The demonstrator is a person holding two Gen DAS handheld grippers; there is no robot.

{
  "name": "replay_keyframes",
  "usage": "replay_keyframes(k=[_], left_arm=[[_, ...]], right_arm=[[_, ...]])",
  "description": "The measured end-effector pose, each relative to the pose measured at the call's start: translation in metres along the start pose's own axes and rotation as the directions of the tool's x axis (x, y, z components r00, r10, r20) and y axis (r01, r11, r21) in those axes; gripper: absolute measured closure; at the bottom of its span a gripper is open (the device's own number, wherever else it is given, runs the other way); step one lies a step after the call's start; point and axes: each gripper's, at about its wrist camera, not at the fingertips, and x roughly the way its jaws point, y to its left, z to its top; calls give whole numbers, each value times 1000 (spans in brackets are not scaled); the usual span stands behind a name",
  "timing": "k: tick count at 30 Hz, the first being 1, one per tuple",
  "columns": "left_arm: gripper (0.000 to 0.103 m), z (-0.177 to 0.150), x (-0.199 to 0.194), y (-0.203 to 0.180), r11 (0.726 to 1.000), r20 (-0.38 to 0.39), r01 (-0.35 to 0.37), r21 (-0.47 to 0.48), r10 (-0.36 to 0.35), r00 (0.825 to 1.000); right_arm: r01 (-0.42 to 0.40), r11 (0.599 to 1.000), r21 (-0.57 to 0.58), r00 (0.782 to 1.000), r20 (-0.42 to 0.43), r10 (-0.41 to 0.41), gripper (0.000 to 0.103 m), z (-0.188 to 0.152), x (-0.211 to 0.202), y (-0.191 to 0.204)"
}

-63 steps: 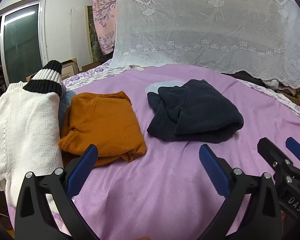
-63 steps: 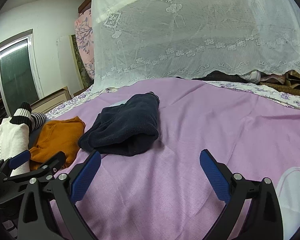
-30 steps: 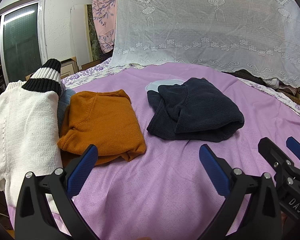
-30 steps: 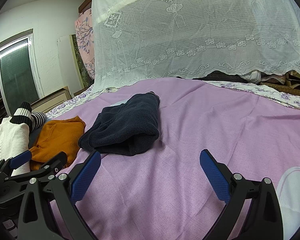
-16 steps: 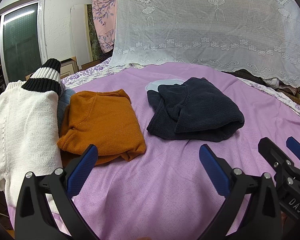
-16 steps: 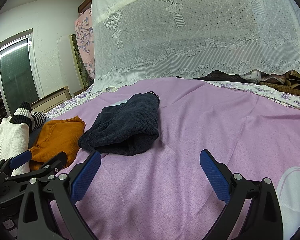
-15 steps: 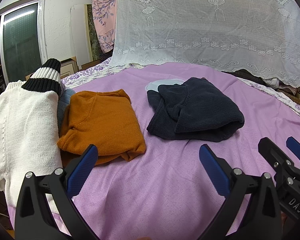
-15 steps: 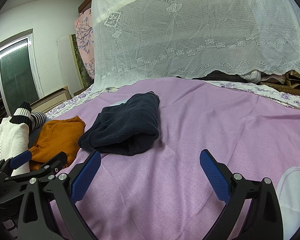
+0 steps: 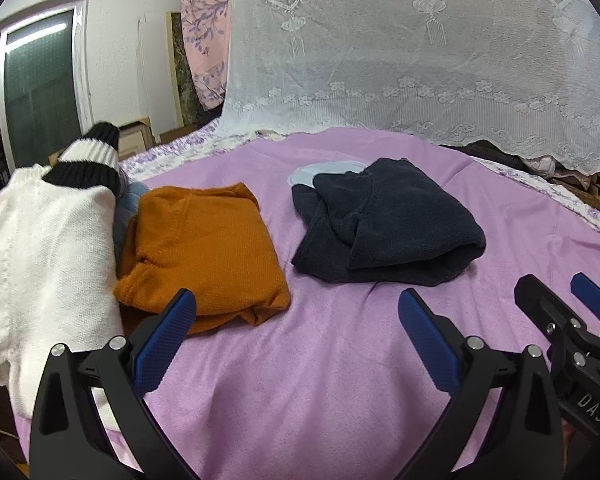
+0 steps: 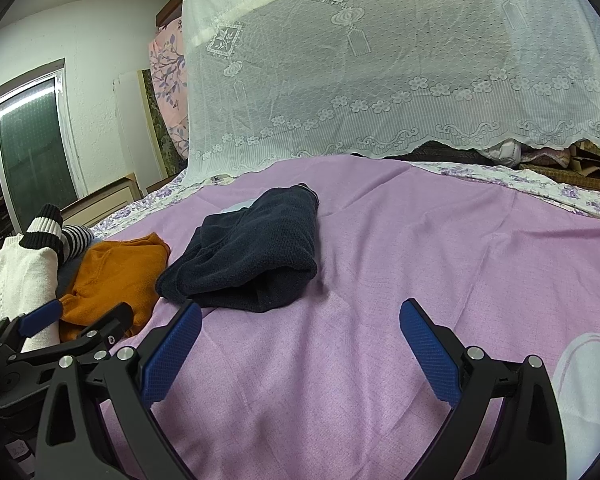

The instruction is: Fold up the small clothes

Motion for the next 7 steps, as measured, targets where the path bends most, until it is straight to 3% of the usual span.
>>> replay_keyframes(k=[7], left_arm=[[4,1,-3,1,1000,7,3,-12,-3,1000]], right_arm=[[1,1000,0,1000,2,-1,3,0,-1,0]])
